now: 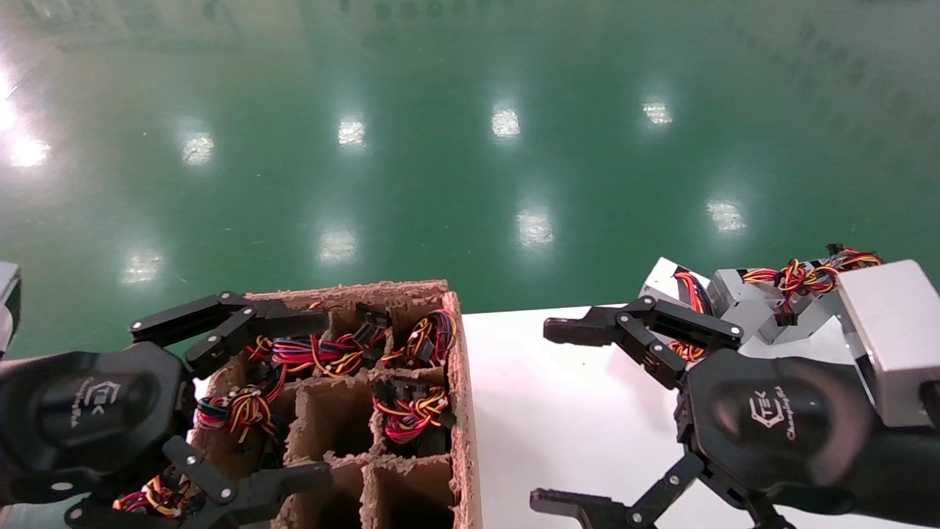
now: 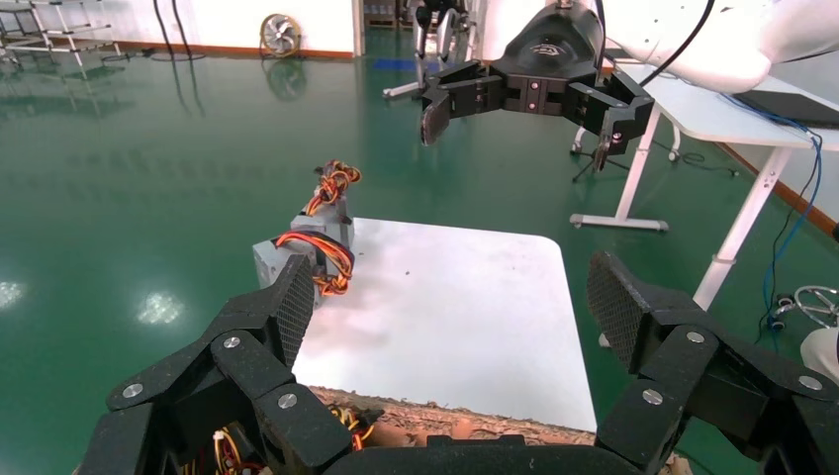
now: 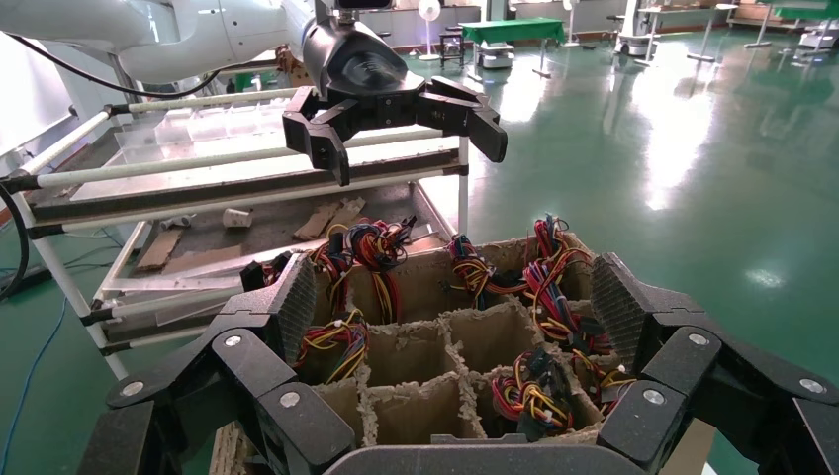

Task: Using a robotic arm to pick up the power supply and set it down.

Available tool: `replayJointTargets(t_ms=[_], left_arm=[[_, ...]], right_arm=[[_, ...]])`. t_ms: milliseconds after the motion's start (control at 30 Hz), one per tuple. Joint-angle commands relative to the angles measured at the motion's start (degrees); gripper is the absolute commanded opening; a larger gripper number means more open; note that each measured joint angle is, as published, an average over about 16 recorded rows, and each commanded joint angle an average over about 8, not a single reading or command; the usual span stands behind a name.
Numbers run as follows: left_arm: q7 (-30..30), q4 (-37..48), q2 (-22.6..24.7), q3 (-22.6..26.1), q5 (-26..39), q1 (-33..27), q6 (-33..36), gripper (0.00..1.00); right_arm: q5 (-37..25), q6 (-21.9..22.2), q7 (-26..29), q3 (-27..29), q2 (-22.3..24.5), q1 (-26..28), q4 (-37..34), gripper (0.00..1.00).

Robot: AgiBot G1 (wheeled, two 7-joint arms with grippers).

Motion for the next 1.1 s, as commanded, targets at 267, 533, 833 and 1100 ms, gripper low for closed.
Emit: replayJointTargets(t_ms=[267,533,833,1100], left_arm=[[0.0,0.0,0.0,0.0,0.0,0.0,0.0,1.0],[0.0,0.0,0.0,0.0,0.0,0.0,0.0,0.38],[0.0,0.0,0.0,0.0,0.0,0.0,0.0,0.0],[0.0,0.0,0.0,0.0,0.0,0.0,0.0,0.0]], right_arm=[[0.0,0.0,0.0,0.0,0.0,0.0,0.0,1.0],[-0.01,0.0,0.0,0.01,0.01,0.0,0.01,1.0],[-2.94,2.4,0.23,-0.43,0.57,0.28,1.47,1.0],[-15.8,8.23,3.18,-6.24,-4.39,5.13,3.35,1.0]])
